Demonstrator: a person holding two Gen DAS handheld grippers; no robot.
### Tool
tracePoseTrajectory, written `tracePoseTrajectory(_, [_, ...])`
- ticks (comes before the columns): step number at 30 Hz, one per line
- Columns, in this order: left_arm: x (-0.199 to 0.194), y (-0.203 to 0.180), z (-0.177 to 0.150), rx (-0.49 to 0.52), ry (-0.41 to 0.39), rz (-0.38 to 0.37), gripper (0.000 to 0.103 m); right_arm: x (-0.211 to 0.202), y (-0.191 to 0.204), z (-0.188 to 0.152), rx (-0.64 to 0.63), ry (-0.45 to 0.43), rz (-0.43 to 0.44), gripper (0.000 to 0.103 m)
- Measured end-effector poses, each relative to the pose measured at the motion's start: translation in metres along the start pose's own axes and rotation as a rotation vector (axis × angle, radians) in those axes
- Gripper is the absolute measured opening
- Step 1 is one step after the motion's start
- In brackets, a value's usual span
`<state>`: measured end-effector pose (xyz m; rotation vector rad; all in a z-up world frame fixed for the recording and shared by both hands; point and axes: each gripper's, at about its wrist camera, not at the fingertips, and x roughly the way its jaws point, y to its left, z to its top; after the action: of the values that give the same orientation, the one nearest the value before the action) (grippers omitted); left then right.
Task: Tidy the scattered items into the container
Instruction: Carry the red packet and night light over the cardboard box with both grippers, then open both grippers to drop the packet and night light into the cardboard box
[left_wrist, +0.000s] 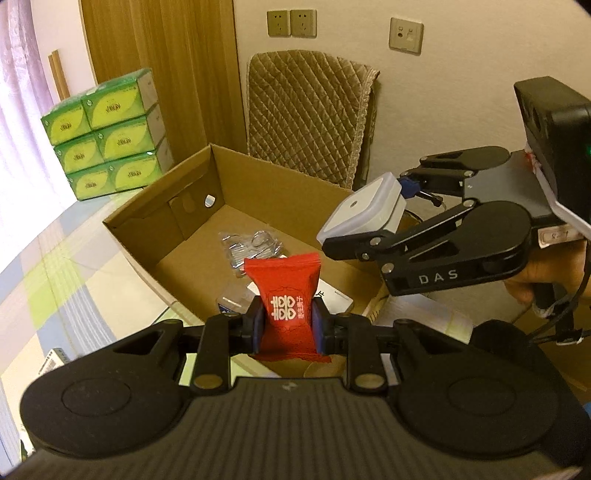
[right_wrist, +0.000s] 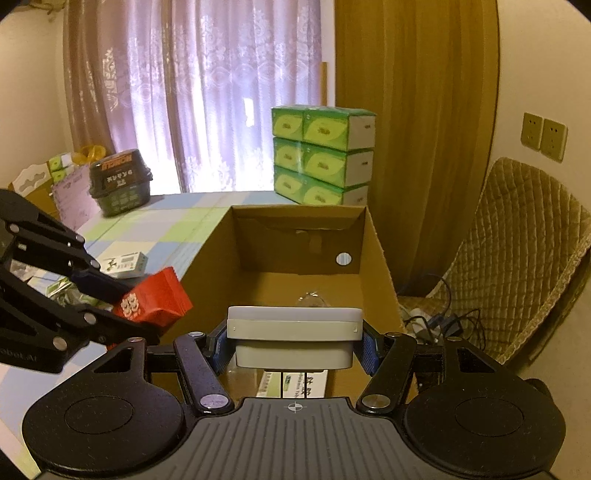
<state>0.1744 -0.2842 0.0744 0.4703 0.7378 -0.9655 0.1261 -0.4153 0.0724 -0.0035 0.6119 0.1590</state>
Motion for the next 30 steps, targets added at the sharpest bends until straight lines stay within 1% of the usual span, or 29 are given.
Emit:
tracePoseTrajectory(6, [0.018,0.008,0.004,-0.023,-0.003,-0.008,0.022,0.007,-0.013,0.003,0.020,0.003,-0.001,0.066])
tracePoseTrajectory(9, [0.028,0.010,0.005,-0.021,-0.003,0.004,0.023,0.011,-0.018,0.004,0.027,0.005,-0.009,0.066])
tracePoseTrajectory(11, [0.030,0.011,0.004,-0.014,-0.003,0.023,0.035,0.012,-0.020,0.004,0.034,0.006,-0.009,0.066])
tracePoseTrajectory(12, [0.030,0.011,0.003,-0.010,-0.007,0.031,0.042,0.012,-0.020,0.004,0.035,0.006,-0.010,0.066])
tracePoseTrajectory(18, [0.013,0.011,-0.010,0.004,-0.021,0.056,0.043,0.016,-0.019,0.001,0.037,0.019,-0.010,0.066])
tracePoseTrajectory(21, [0.004,0.014,-0.017,-0.021,-0.027,0.061,0.044,0.019,-0.016,0.000,0.036,0.025,-0.002,0.066])
tracePoseTrajectory(24, [-0.005,0.017,-0.024,-0.051,-0.037,0.062,0.048,0.020,-0.011,0.000,0.032,0.026,0.008,0.067])
tracePoseTrajectory(26, [-0.009,0.018,-0.027,-0.071,-0.042,0.061,0.048,0.023,-0.007,0.002,0.030,0.023,0.013,0.066])
tracePoseTrajectory(30, [-0.014,0.020,-0.033,-0.102,-0.049,0.063,0.051,0.026,-0.001,0.007,0.035,-0.002,0.017,0.067])
